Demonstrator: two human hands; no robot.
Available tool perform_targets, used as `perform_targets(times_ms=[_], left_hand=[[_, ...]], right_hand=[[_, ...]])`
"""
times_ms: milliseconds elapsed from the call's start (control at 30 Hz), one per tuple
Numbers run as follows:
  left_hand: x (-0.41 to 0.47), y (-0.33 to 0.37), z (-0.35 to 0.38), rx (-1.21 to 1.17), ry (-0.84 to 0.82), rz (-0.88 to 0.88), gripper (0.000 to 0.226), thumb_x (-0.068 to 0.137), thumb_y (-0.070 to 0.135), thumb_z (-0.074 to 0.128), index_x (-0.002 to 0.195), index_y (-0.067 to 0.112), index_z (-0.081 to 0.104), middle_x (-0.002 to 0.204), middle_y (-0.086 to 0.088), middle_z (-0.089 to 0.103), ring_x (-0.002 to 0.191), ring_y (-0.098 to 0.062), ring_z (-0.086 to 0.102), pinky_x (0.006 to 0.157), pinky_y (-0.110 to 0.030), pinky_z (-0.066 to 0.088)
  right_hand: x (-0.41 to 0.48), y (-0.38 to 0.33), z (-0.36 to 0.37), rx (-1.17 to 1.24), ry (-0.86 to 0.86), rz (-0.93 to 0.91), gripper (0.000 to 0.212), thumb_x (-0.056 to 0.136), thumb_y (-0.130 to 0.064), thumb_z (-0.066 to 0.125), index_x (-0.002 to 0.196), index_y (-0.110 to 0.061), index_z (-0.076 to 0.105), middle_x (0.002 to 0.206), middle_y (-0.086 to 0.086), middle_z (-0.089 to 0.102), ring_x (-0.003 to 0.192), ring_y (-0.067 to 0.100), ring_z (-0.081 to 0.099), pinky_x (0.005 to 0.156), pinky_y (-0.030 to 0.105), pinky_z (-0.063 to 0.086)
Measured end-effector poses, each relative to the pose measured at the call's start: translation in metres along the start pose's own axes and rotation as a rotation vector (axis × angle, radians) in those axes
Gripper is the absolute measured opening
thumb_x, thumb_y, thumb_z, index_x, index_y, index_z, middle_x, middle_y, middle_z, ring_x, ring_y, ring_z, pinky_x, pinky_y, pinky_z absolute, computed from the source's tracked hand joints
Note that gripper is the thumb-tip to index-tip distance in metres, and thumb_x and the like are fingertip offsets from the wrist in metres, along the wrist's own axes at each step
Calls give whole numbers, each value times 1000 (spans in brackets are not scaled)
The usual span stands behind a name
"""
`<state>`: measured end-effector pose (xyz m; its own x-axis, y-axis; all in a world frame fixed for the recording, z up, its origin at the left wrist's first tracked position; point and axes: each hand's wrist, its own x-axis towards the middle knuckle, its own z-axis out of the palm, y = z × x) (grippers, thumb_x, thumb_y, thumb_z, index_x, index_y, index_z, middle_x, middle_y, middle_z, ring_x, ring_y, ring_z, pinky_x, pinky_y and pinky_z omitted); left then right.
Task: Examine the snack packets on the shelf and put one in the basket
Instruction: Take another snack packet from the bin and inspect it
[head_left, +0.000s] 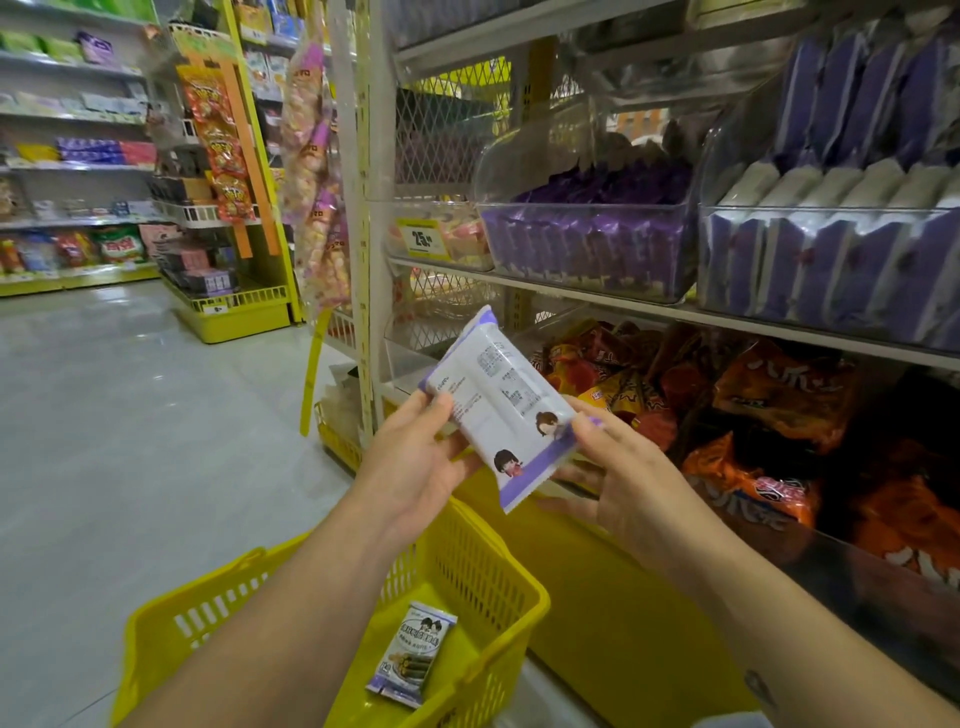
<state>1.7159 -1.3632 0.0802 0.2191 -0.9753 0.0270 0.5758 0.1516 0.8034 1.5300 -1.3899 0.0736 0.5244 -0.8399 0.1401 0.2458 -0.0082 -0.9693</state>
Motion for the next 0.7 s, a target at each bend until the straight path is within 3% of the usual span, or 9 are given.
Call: perform_targets(times_ms=[133, 267, 467, 567, 700], left_hand=[[-4, -10, 4, 132, -41, -19, 32, 101, 18, 44, 132, 19, 53, 119, -9, 68, 106, -22, 68, 72, -40, 60], [-10, -17, 8, 379, -102, -22, 47, 94, 18, 60, 138, 27, 47, 127, 3, 64, 113, -13, 63, 85, -45, 58], [-9, -19, 10, 385, -118, -37, 39, 84, 12, 68, 114, 34, 56, 115, 3, 70, 111, -17, 64, 90, -50, 55], [-9, -20, 10, 344, -114, -34, 48, 73, 7, 67, 114, 28, 55, 111, -3, 71, 109, -24, 66, 82, -48, 58], [-6, -20, 6, 309, -72, -31, 51, 82, -10, 49, 124, 18, 50, 112, -16, 69, 104, -32, 67, 70, -42, 58]], right_hand=[[-1, 2, 4, -183, 8, -173, 44, 83, -37, 58, 125, -26, 61, 114, -3, 71, 101, 19, 69, 80, 31, 58], [-4, 2, 4, -358, 7, -268, 41, 86, -32, 58, 127, -29, 59, 114, -8, 70, 104, 13, 67, 87, 32, 55], [-7, -4, 4, -595, -2, -311, 39, 92, -16, 61, 125, -38, 58, 114, -22, 67, 104, 0, 63, 90, 20, 50], [-9, -3, 6, -672, -4, -354, 44, 91, -13, 62, 128, -36, 57, 122, -26, 62, 113, -7, 56, 92, 13, 44], [-10, -1, 11, -659, -31, -346, 46, 90, -12, 64, 132, -29, 56, 126, -21, 61, 112, -5, 57, 87, 13, 47]])
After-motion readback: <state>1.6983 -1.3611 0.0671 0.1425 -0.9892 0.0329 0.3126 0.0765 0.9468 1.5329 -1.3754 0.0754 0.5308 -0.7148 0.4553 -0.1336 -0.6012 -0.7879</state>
